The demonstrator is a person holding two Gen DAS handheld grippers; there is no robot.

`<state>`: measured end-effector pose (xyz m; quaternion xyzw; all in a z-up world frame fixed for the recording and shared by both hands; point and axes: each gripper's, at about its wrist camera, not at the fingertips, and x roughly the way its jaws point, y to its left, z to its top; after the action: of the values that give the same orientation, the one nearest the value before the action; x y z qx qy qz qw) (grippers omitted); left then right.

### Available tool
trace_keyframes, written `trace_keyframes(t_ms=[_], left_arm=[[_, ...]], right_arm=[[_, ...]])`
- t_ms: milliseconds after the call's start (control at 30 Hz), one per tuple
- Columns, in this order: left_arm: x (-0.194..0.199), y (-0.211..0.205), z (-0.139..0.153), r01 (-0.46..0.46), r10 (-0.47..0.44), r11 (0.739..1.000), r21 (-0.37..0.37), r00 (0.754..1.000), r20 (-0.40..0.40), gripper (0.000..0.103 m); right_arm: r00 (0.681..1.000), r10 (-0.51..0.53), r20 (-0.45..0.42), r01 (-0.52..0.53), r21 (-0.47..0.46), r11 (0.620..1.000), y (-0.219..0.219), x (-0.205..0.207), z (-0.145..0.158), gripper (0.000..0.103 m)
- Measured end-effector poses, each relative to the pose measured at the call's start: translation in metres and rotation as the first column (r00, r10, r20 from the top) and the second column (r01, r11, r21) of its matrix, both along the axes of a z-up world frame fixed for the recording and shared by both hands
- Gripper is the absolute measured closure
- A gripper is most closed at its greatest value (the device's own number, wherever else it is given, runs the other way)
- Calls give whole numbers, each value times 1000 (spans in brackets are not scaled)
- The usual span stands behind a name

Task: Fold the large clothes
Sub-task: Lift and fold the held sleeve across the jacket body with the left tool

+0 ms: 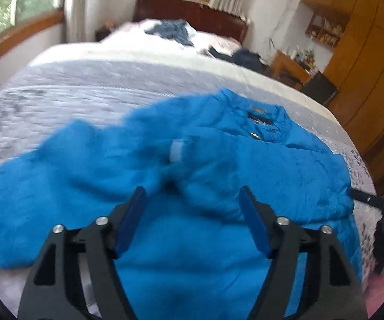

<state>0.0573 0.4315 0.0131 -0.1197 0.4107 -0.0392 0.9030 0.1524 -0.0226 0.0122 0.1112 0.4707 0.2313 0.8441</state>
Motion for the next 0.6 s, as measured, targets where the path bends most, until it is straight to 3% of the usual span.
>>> trace_keyframes(t_ms=[100, 200, 400, 500, 600], left_arm=[[-43, 49, 0, -102, 102, 995, 5, 995, -16, 26], [-86, 107, -12, -243, 240, 970, -29, 969, -63, 26], [-151, 209, -46, -498, 477, 857, -136, 864, -159, 26], [-159, 243, -56, -556, 531, 805, -207, 831, -168, 27], [-155, 265, -62, -579, 556, 771, -266, 815, -162, 28]], right_arm=[[998, 56, 32, -55, -17, 998, 21, -13, 11, 30], [992, 115, 45, -113, -38, 993, 44, -23, 15, 29], [977, 214, 7, -213, -52, 976, 81, -35, 2, 29], [973, 230, -6, -229, -78, 970, 93, -38, -5, 29], [974, 224, -21, -225, -80, 971, 94, -39, -11, 29]])
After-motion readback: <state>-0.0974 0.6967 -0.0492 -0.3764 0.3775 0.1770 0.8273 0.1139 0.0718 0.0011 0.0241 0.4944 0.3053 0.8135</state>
